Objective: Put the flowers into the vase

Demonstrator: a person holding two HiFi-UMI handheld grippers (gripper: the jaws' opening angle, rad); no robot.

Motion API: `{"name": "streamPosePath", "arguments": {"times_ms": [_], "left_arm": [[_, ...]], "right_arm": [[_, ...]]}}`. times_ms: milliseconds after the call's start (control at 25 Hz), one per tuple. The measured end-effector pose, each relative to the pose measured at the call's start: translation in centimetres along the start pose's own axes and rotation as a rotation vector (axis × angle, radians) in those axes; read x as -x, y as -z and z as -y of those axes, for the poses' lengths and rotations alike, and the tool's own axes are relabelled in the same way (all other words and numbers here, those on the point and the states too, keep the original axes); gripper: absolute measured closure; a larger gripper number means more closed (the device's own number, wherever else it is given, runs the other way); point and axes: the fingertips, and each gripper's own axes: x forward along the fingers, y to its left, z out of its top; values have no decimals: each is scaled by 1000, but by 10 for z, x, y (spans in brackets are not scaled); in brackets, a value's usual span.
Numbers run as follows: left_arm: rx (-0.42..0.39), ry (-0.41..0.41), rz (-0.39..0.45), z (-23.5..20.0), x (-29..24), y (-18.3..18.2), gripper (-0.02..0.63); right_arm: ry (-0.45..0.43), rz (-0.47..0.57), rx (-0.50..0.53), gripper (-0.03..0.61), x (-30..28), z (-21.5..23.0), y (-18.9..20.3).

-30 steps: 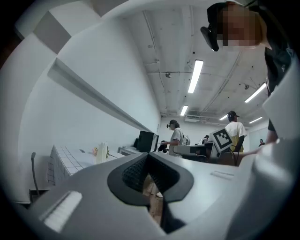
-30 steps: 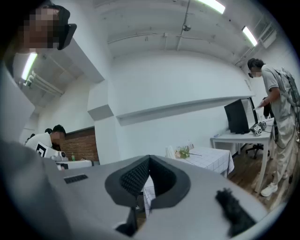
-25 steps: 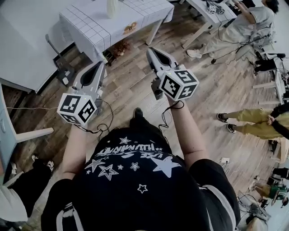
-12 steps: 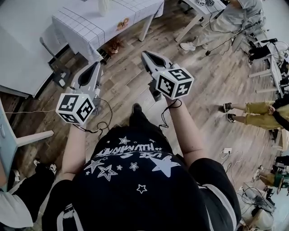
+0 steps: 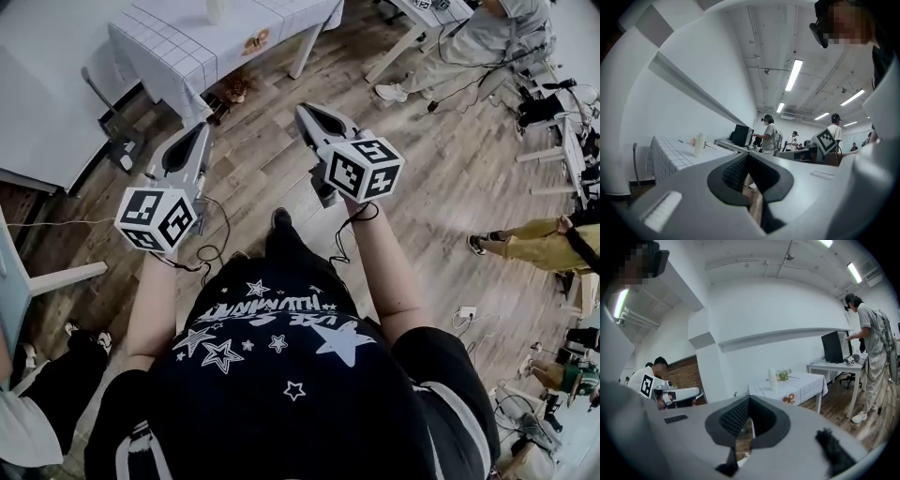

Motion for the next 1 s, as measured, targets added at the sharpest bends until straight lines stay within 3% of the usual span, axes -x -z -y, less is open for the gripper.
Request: {"name": "streamPosePath", "arguments": {"times_ms": [120, 240, 440, 1000], "left_arm": [[-8, -16, -9, -7, -4, 0, 604], [-11, -46, -21, -16, -8, 0, 604], [-9, -94, -40, -24, -18, 1, 604], [-28, -190, -65, -40, -85, 5, 604]], "right_arm": [[-11, -20, 27, 568, -7, 2, 2], [-77, -30, 91, 568, -13, -7, 4], [-201, 36, 19, 568, -20, 1, -5], [-170, -72, 53, 566, -48, 99, 2]]}}
